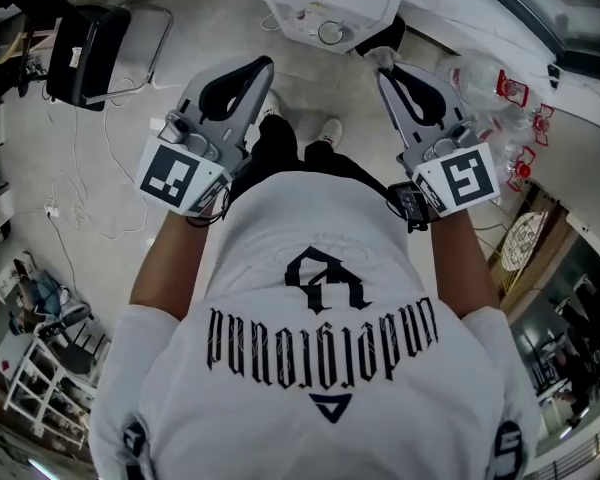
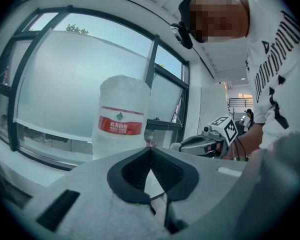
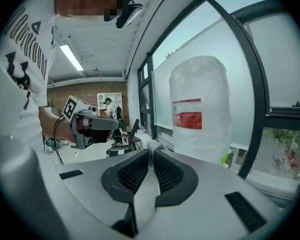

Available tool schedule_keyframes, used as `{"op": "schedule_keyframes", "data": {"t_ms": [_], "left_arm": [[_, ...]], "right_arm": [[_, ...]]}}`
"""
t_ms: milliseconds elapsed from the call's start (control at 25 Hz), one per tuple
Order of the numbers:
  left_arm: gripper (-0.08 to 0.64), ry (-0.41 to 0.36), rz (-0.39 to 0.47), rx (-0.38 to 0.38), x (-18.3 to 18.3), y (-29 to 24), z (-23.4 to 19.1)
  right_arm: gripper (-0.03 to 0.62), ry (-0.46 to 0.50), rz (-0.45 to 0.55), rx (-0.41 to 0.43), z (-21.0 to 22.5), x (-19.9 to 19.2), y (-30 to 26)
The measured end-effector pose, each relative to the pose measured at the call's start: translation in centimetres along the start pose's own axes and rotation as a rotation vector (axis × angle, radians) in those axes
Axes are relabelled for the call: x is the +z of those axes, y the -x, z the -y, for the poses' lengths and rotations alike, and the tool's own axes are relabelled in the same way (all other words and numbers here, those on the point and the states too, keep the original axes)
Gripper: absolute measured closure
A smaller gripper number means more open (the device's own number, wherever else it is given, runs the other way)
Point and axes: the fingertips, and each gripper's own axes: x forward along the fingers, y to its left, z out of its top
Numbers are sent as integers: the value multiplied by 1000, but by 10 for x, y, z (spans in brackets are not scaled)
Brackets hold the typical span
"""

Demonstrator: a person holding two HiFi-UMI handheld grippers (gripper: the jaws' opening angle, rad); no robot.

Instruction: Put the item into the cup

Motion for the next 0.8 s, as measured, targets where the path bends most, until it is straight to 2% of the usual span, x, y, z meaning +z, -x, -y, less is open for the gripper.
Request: {"op": "schedule_keyframes", "data": {"t_ms": [120,480,800], "left_arm": [[548,0,-22,-5,-16,-6,-11],[548,39,-67,-12,-70,-26,-25],[548,34,-111,-37,-114,-41,-35]], "right_arm": [[552,21,-16,-2,2,-13,-14],[552,-60,-89,37,11,-81,-51],[552,-86,-164,25,23,-142,-82]]}}
